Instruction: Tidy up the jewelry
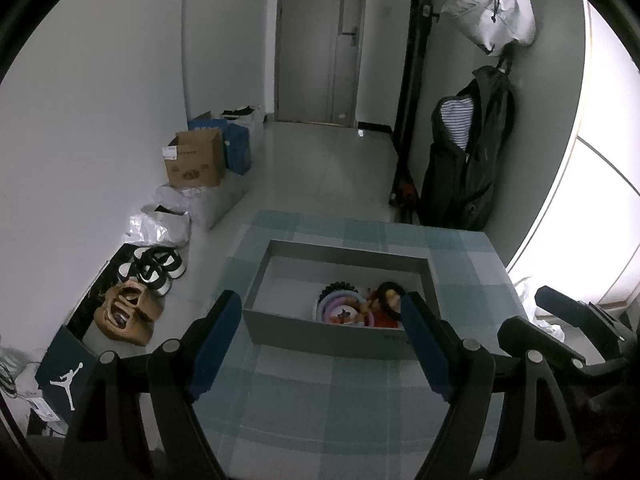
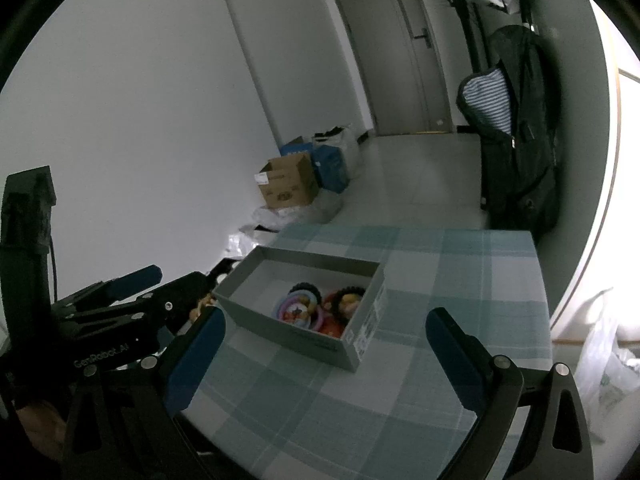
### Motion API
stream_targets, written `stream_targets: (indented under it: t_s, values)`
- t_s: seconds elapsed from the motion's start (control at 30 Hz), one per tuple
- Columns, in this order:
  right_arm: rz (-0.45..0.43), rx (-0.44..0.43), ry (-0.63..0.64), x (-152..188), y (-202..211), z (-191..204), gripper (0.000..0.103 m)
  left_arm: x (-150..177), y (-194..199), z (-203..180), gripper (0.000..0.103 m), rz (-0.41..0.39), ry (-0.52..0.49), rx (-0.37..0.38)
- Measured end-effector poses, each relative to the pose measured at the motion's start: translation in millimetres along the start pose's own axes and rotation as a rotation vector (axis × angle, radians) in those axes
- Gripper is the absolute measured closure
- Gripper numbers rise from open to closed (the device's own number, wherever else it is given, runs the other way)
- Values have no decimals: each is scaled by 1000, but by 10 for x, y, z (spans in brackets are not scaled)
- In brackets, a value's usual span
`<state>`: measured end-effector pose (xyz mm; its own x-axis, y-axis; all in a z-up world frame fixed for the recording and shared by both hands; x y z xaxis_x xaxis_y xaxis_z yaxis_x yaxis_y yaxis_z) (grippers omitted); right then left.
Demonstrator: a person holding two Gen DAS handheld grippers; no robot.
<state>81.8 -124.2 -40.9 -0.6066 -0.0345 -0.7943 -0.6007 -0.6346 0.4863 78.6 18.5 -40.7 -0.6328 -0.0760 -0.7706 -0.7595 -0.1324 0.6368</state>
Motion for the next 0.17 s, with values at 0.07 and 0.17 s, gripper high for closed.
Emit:
stream_targets:
  t_s: [0.07,0.17]
  values:
    - [0,0,-2,1,3,-4,2,-2,-1,21,24,1,17,12]
    - [2,2,-6,-1,-3,-11,2,-7,-10,40,24,-4,25,7]
Point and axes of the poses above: each gripper's, at about its wrist camera, not at the fingertips, and y roughly against the way its jaws point, z to its left, x to its underside, the point moved 7 cm from there along -y, roughly the way its jaws point, and after that the axes turned 10 degrees about -x, right-handed, at the moved point
